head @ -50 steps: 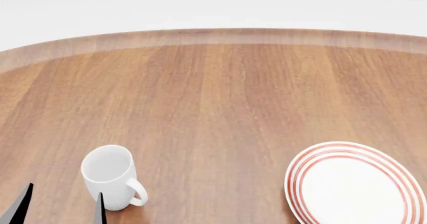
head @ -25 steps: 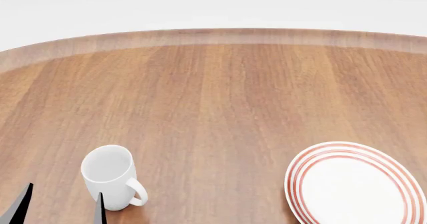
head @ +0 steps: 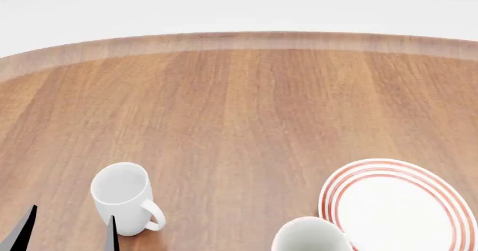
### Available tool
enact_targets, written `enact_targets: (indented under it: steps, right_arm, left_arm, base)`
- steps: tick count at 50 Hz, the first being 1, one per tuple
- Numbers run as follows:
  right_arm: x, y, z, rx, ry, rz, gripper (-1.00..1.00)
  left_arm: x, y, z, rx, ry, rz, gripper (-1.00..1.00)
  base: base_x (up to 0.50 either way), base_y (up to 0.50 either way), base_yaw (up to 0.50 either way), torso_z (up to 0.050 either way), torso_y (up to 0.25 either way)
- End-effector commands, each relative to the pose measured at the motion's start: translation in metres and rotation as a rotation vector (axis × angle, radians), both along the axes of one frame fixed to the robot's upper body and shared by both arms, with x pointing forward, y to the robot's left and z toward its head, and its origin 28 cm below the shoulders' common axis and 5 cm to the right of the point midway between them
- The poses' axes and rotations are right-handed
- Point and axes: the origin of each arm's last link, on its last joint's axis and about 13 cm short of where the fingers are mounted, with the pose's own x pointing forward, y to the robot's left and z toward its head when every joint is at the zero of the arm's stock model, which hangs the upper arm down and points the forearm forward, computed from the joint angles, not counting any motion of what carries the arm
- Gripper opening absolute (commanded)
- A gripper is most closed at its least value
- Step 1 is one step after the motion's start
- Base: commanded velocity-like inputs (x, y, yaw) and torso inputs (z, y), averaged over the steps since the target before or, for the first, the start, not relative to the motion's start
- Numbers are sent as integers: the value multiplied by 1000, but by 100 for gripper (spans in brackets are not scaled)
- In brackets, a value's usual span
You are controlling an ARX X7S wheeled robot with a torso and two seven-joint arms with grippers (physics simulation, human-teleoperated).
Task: Pick up the red mug and put it on the plate
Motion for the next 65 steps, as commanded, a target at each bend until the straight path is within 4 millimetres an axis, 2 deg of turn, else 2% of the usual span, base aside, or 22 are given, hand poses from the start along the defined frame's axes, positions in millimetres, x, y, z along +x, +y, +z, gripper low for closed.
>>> enact_targets:
  steps: [1, 18, 21, 43, 55, 65]
  right_arm:
    - [12, -2, 28, -31, -2, -35, -100]
    - [34, -5, 61, -53, 43, -120, -100]
    - [43, -7, 65, -62, 52, -157, -100]
    - [72, -18, 77, -99, 114, -333, -100]
    - [84, -19, 89, -75, 113, -349, -100]
    - [93, -19, 89, -45, 107, -366, -100]
  left_arm:
    - [0, 0, 0, 0, -1, -4, 100]
    - [0, 0, 0, -5, -10, -6, 100]
    - [0, 0, 0, -2, -14, -3, 100]
    - [0, 0, 0, -8, -18, -6, 100]
    - [0, 0, 0, -12, -21, -6, 100]
    - [0, 0, 0, -13, -26, -4, 100]
  base:
    - [0, 0, 0, 0, 0]
    - [0, 0, 0, 0, 0]
    - [0, 0, 0, 0, 0]
    - [0, 0, 0, 0, 0]
    - [0, 0, 0, 0, 0]
    - [0, 0, 0, 0, 0]
